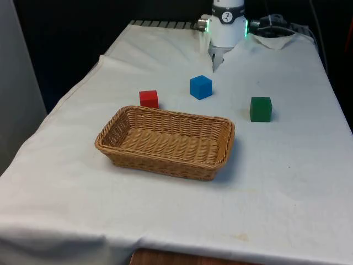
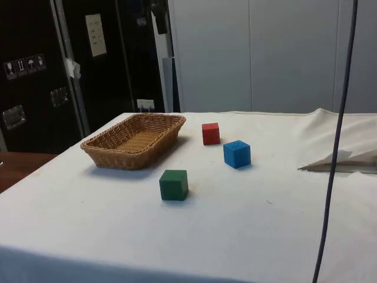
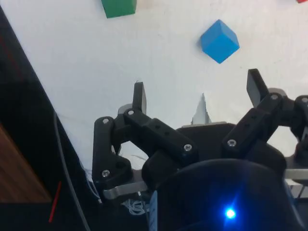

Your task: Pick up exactly two blocks and place them into the basket.

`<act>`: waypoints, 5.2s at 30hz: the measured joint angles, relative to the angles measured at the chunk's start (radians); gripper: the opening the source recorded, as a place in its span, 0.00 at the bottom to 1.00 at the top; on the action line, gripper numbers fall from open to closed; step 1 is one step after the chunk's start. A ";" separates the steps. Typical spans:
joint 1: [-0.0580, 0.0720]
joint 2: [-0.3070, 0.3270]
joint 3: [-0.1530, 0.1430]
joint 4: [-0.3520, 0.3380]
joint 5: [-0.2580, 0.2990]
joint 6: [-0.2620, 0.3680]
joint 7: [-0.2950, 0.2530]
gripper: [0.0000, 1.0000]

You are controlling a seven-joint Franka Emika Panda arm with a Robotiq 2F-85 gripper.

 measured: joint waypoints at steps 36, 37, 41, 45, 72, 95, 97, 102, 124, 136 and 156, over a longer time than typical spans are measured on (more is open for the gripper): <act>0.002 -0.191 0.025 -0.414 -0.109 0.240 0.120 1.00; 0.002 -0.191 0.025 -0.414 -0.109 0.240 0.120 1.00; 0.002 -0.200 0.025 -0.465 -0.123 0.283 0.146 1.00; 0.001 -0.208 0.025 -0.508 -0.126 0.324 0.157 1.00; -0.008 -0.274 -0.046 -0.812 -0.124 0.625 0.103 1.00; -0.008 -0.154 -0.149 -0.903 0.023 0.830 -0.089 1.00; -0.007 -0.147 -0.148 -0.903 0.036 0.837 -0.098 1.00; -0.002 -0.103 -0.140 -0.892 0.095 0.865 -0.120 1.00; 0.001 -0.005 -0.125 -0.856 0.171 0.907 -0.124 1.00; 0.001 0.098 -0.108 -0.787 0.178 0.939 -0.120 1.00; -0.001 0.182 -0.096 -0.760 0.200 0.987 -0.124 0.96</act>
